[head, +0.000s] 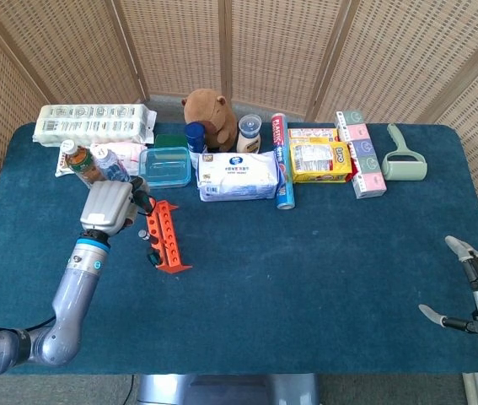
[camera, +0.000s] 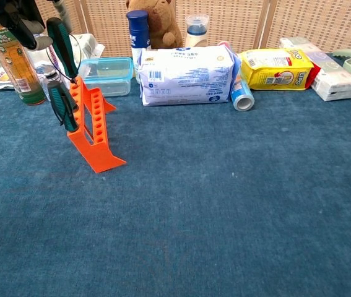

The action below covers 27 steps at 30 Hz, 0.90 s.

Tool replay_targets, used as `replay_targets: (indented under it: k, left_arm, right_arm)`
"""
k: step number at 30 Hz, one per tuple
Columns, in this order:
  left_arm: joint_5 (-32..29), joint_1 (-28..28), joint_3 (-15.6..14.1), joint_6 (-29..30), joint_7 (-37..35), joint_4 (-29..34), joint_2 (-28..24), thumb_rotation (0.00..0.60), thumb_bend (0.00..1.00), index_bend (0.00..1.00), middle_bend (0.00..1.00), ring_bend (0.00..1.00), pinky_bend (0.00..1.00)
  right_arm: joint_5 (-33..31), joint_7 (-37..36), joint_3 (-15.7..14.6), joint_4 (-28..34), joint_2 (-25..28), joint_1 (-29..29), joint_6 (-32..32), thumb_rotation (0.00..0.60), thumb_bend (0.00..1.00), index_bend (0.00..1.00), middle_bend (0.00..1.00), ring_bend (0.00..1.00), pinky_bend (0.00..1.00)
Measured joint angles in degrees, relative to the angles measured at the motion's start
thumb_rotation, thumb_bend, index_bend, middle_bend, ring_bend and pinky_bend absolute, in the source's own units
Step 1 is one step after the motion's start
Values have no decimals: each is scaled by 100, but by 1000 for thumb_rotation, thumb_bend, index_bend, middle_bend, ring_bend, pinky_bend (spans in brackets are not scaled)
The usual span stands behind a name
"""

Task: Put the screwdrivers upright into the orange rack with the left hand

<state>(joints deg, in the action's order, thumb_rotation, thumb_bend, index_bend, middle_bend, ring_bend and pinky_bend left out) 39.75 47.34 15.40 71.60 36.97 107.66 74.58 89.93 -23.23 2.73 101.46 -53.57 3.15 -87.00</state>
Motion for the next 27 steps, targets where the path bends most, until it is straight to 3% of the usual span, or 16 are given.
replay_targets:
  k: [5,12,27]
  left_arm:
    - [-20,-2,-2,69,33,32,-6,600,350,365,981,1000,967]
    - [16,-36,-15,133,-19,-60,61,600,334,264,981,1000,967]
    - [529,-156,57,197,-359,170,-108,600,320,244,960,1000,967]
  right_arm:
    - [10,-31,-2,3,14,-14,-26,600,164,4,97,94,89]
    - [20,-32,-2,0,17,-20,-36,600,163,4,97,94,89]
    - [41,-66,-1,2,33,-37,-74,600,163,4,97,94,89]
